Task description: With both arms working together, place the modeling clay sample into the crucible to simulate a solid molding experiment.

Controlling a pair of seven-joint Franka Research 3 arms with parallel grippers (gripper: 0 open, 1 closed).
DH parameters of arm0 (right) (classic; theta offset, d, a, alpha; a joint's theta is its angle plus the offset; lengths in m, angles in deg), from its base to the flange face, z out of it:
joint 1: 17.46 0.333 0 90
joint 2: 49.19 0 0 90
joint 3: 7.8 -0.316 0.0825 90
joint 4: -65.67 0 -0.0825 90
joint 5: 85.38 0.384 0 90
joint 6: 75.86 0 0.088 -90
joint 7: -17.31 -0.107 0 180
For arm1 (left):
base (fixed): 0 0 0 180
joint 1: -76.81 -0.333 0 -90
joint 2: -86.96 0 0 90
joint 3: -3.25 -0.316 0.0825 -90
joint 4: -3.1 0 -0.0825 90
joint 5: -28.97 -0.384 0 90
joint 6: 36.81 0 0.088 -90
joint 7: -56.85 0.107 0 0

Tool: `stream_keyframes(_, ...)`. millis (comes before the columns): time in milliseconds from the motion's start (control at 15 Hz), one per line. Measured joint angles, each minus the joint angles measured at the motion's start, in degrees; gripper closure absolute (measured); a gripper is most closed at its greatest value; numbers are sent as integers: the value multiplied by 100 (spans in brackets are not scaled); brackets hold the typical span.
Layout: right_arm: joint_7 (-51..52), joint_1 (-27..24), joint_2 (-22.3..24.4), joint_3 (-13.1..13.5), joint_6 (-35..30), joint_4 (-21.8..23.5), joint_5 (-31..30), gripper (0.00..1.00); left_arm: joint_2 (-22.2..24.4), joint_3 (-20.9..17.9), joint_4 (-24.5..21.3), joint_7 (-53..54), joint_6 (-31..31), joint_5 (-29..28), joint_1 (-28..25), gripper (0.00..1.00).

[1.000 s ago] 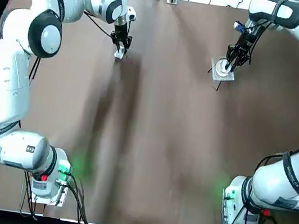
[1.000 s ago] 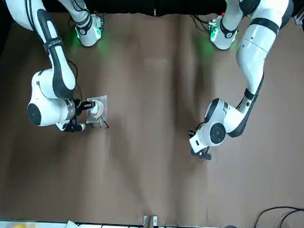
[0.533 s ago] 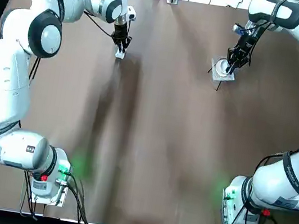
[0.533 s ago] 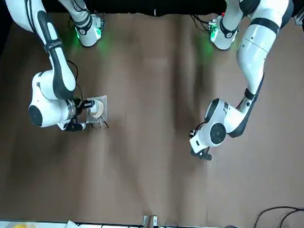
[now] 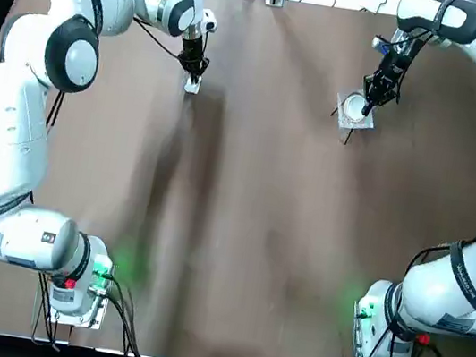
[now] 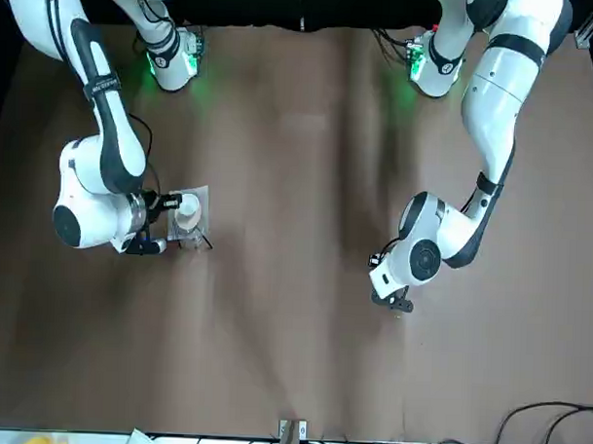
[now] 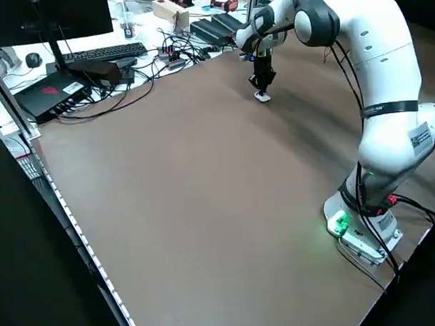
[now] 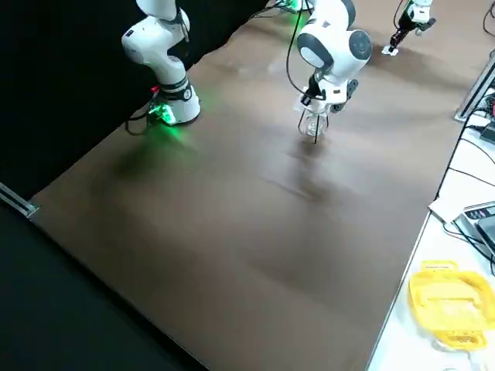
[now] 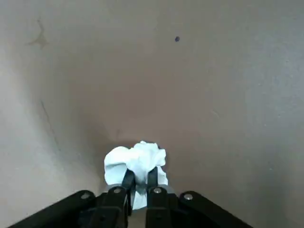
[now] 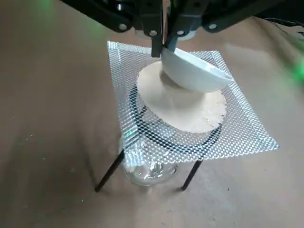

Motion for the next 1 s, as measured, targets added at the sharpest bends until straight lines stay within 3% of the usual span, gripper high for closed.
stream_keyframes(400, -161, -15, 0, 7, -521, -453, 53, 96, 47, -9, 109, -19, 5, 0, -34, 86)
stream_keyframes(667, -824, 57, 1, -23, -792, -771, 839, 96, 235, -3, 148, -24, 173, 0, -97, 86)
stream_keyframes(867, -1439, 448, -4, -46, -724, -808, 1271, 96, 387, 67, 151, -125, 259, 0, -94, 86)
stream_keyframes(1000, -2423, 1029, -92, -60, -300, -997, 1585, 96, 580, 275, 160, -315, 573, 13, -97, 85)
